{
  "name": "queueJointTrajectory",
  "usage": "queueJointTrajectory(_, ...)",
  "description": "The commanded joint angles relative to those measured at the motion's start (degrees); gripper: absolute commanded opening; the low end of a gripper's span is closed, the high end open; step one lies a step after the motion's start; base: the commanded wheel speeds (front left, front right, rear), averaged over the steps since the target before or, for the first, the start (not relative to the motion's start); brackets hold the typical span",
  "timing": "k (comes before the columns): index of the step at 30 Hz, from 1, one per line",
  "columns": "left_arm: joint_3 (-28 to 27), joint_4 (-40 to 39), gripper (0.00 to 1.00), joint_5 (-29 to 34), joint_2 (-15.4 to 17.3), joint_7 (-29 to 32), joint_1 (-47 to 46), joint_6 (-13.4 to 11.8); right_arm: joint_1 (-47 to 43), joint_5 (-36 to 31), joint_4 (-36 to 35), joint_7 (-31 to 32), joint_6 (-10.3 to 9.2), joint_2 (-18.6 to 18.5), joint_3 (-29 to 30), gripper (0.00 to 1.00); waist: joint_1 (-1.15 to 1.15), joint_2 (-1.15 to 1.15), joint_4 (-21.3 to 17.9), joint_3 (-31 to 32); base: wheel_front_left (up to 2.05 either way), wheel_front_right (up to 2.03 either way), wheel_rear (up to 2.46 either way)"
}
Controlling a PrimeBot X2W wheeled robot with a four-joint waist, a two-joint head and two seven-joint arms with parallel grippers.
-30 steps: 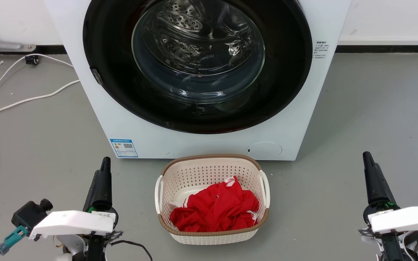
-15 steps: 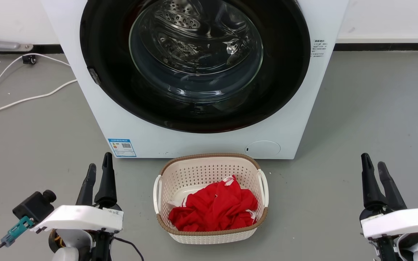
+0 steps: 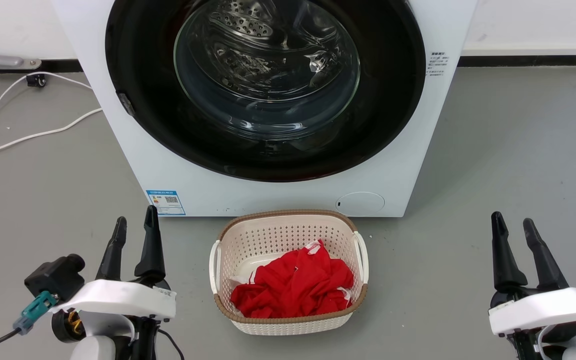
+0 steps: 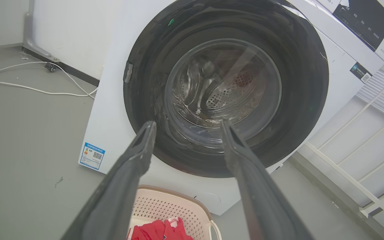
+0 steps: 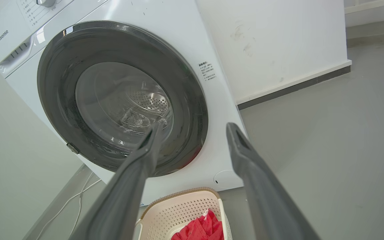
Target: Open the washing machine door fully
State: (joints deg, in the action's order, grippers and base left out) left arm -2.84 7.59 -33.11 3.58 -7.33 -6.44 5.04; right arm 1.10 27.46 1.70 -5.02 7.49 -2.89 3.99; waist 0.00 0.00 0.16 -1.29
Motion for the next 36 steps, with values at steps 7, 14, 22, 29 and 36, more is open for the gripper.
queueJointTrajectory(7, 1.0, -0.9, 1.0, 5.9, 1.0, -1.4, -1.3, -0.4, -0.6, -6.2, -2.1, -0.4, 0.0, 0.0, -0.2, 1.0, 0.0, 0.0, 0.0, 0.1, 0.0, 0.0, 0.0)
queueJointTrajectory(14, 2.3, -0.8, 1.0, 10.7, 1.5, -2.4, -1.1, -0.8, -1.2, -10.6, -2.7, -0.5, 0.0, 0.0, -0.3, 1.0, 0.0, 0.0, 0.0, -0.1, 0.0, 0.0, 0.0)
queueJointTrajectory(22, 3.5, -0.4, 1.0, 15.5, 2.3, -3.6, -1.6, -1.4, -1.8, -14.1, -2.9, -0.8, 0.0, 0.0, -0.3, 1.0, 0.0, 0.0, 0.0, -0.2, 0.0, 0.0, 0.0)
queueJointTrajectory(29, 4.0, 0.0, 1.0, 19.3, 2.8, -4.6, -1.8, -2.1, -2.0, -16.9, -1.8, -1.6, 0.0, 0.0, -0.4, 1.0, 0.0, 0.0, 0.0, -0.4, 0.0, 0.0, 0.0)
queueJointTrajectory(36, 4.5, 0.4, 1.0, 22.1, 2.9, -5.4, -1.3, -2.4, -2.3, -18.6, -1.2, -2.7, -0.01, 0.0, -0.4, 1.0, 0.0, 0.0, 0.0, -0.4, 0.0, 0.0, 0.0)
